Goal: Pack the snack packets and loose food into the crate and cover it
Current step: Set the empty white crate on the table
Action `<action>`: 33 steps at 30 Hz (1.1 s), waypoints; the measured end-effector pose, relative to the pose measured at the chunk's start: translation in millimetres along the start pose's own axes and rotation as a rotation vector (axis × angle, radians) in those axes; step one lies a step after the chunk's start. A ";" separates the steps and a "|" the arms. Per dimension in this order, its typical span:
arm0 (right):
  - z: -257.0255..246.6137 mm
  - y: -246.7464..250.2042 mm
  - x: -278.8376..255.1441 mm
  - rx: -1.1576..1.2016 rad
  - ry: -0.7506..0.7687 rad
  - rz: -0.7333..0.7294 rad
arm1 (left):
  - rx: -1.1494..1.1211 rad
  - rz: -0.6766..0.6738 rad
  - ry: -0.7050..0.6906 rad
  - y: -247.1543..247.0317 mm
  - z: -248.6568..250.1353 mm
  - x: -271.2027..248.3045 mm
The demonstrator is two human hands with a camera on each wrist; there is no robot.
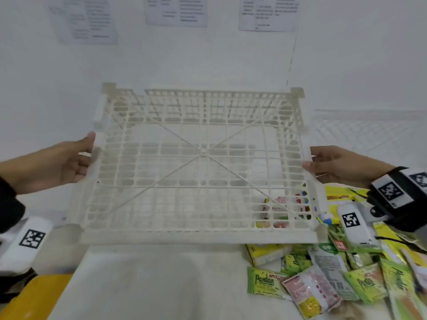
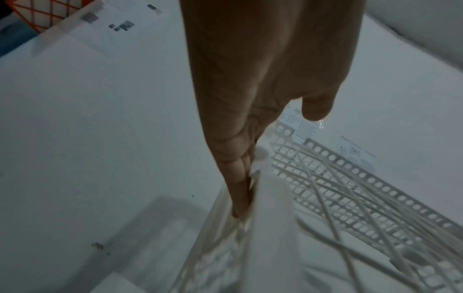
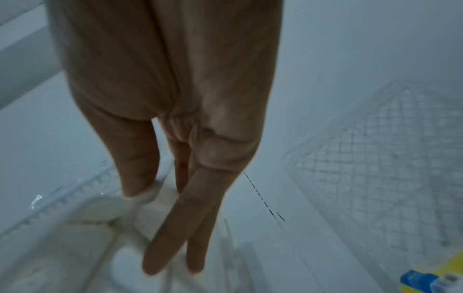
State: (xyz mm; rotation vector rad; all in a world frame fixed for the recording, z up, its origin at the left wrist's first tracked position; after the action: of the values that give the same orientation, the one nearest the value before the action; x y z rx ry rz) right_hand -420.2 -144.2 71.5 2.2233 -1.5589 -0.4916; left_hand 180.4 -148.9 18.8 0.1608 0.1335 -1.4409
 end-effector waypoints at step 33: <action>18.2 -155.3 81.3 0.901 0.058 0.258 | -0.455 -0.135 -0.377 18.4 -41.0 -23.4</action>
State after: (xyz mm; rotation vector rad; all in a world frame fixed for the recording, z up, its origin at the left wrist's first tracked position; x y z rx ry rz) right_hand -276.8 -174.4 -26.4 2.4956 -2.2882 0.4499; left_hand 195.9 -116.1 -16.5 -0.4980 0.1607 -1.5127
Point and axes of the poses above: each hand's wrist, its own x-axis towards the middle knuckle, its own y-axis out of the back of the hand, z = x × y, the point moved 9 cm from there along x, towards the middle knuckle, and after that the axes turned 7 degrees about -x, right-handed, at the moved point
